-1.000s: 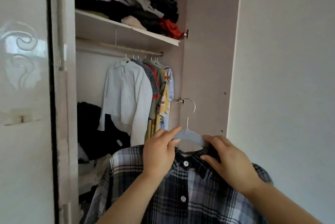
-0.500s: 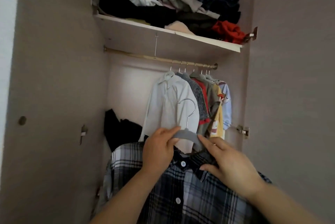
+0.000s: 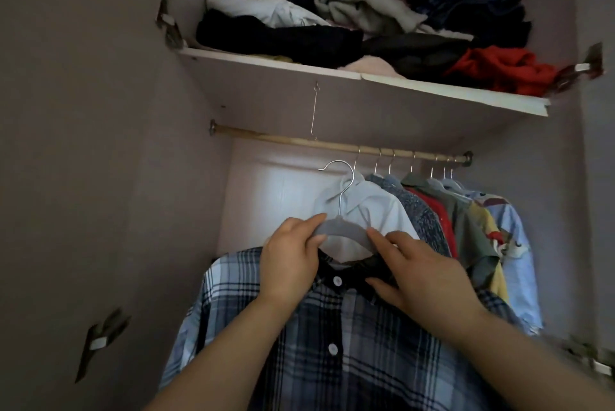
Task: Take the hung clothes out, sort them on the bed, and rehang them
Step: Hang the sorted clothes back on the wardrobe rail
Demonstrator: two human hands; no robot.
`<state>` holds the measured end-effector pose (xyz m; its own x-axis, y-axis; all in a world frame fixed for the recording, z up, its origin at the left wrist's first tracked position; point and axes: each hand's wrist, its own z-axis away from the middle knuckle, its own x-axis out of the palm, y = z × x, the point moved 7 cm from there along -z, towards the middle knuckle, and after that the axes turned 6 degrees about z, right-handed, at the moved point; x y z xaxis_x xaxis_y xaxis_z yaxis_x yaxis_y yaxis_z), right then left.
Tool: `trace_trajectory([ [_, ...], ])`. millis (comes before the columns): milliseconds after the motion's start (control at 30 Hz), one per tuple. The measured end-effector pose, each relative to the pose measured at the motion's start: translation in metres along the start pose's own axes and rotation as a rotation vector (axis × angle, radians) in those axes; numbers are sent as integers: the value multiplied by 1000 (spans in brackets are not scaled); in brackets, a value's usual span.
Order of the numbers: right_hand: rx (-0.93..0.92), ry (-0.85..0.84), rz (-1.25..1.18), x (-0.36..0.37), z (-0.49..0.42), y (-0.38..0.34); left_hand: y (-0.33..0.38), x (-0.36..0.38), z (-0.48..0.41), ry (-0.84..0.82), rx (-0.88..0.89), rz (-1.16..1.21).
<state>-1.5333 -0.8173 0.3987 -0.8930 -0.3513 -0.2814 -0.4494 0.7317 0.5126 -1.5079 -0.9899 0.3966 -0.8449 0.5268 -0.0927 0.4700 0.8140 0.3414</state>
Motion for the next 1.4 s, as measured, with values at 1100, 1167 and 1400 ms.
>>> trace_trajectory([
  [1100, 304, -390, 290, 294, -222, 64, -246, 191, -100, -466, -136, -81],
  [1167, 282, -374, 318, 290, -209, 60, -249, 195, -87, -488, -160, -65],
  [1400, 107, -388, 214, 275, -100, -1, -242, 217, -34, -574, -165, -131],
])
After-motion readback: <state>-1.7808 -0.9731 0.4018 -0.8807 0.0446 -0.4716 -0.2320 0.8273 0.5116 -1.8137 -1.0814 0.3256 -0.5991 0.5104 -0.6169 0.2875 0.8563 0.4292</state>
